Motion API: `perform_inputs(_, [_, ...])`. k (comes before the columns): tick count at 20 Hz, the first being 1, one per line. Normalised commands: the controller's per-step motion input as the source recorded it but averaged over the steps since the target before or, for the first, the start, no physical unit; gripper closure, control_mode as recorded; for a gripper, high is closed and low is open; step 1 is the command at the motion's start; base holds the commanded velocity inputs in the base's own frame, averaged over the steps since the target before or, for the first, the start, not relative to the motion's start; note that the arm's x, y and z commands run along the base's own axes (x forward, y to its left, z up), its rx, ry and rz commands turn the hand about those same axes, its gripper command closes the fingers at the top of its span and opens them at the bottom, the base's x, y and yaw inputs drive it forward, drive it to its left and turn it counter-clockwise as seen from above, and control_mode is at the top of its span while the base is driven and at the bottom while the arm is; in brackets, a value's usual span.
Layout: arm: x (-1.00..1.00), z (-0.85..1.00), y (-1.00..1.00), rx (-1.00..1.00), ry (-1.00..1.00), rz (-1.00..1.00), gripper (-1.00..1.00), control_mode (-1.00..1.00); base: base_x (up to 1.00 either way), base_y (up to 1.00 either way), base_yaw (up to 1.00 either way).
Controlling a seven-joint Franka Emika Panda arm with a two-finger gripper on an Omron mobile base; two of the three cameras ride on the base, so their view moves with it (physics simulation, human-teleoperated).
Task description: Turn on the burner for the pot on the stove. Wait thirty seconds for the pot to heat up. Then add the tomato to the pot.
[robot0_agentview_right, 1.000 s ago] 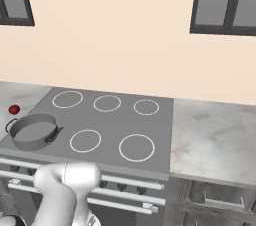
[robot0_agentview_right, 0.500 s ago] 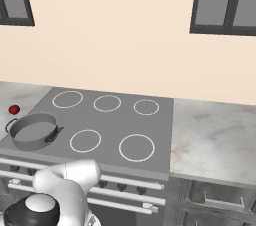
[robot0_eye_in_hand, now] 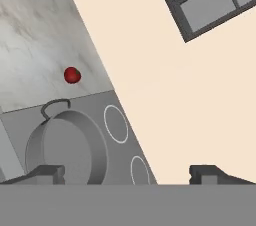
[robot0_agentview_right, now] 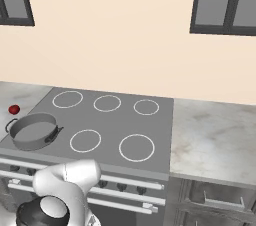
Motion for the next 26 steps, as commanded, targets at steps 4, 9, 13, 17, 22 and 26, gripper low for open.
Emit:
perform_inputs(4, [0.00, 0.01, -0.04, 0.02, 0.04, 0.00, -1.00, -1.00, 0.00, 0.00, 0.00])
perform_inputs(9, [-0.03, 0.01, -0.22, 0.09, 0.09, 0.01, -1.00, -1.00, 0.00, 0.00, 0.00])
perform_inputs(13, [0.00, 0.00, 0.00, 0.00, 0.00, 0.00, -1.00, -1.00, 0.00, 0.00, 0.00])
perform_inputs(17, [0.00, 0.00, 0.00, 0.00, 0.00, 0.00, -1.00, -1.00, 0.00, 0.00, 0.00])
perform_inputs(22, [0.00, 0.00, 0.00, 0.00, 0.01, 0.00, -1.00, -1.00, 0.00, 0.00, 0.00])
perform_inputs(26, [0.00, 0.00, 0.00, 0.00, 0.00, 0.00, -1.00, -1.00, 0.00, 0.00, 0.00])
